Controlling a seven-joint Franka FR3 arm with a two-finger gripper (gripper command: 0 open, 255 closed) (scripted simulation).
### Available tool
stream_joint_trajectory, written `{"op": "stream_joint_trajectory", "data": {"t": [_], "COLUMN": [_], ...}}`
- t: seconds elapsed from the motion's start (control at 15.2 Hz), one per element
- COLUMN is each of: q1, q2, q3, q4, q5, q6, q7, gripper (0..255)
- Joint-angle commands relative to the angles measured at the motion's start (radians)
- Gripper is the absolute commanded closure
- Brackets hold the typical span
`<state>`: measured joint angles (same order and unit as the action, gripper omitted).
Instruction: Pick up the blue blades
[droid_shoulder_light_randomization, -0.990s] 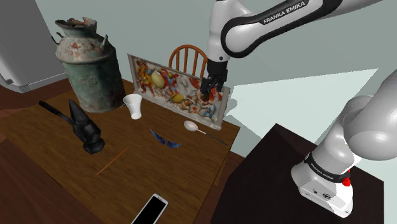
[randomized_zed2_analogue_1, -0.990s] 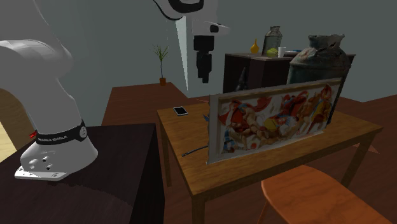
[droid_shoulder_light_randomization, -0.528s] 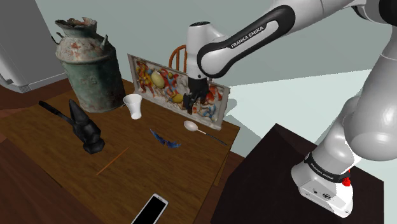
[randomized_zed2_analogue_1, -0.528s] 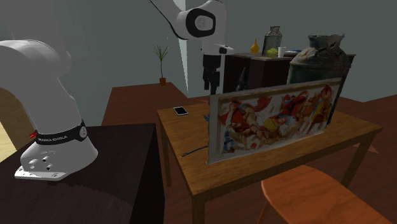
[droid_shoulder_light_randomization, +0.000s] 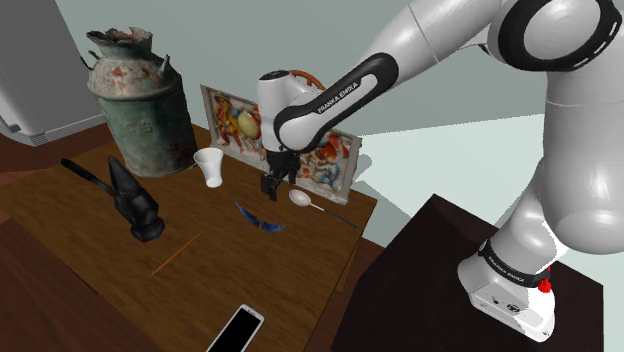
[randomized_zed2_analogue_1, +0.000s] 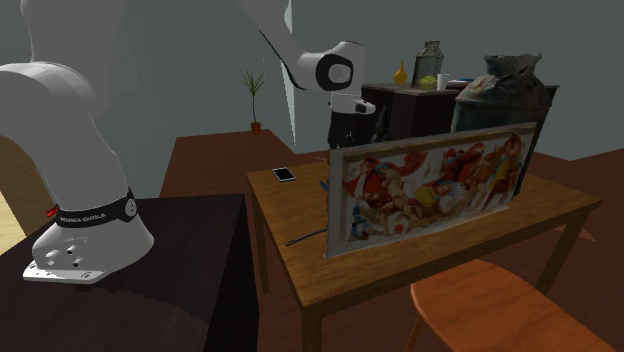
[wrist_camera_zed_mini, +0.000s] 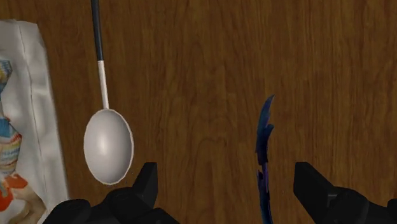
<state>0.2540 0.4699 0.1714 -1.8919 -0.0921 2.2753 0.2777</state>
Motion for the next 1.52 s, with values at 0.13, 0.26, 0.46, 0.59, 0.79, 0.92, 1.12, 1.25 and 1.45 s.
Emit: {"op": "stream_joint_trajectory", "data": {"t": [0.13, 0.26, 0.46, 0.59, 0.79, 0.92, 1.12, 1.25, 1.45], "q1": [0.038, 0.058, 0.085, 0.088, 0.090, 0.092, 0.093, 0.093, 0.094], "q2": [0.147, 0.226, 0.334, 0.354, 0.385, 0.406, 0.412, 0.412, 0.412], "q3": [0.000, 0.000, -0.002, -0.005, -0.008, -0.011, -0.012, -0.012, -0.012], "q4": [0.135, 0.215, 0.334, 0.339, 0.349, 0.357, 0.358, 0.358, 0.358], "q5": [-0.025, -0.035, -0.047, -0.049, -0.053, -0.056, -0.056, -0.056, -0.056], "q6": [-0.004, -0.014, -0.035, -0.021, 0.000, 0.014, 0.019, 0.019, 0.019], "q7": [0.010, 0.012, 0.012, 0.013, 0.014, 0.015, 0.016, 0.016, 0.016], "gripper": [0, 0, 0, 0, 0, 0, 255, 255, 255]}}
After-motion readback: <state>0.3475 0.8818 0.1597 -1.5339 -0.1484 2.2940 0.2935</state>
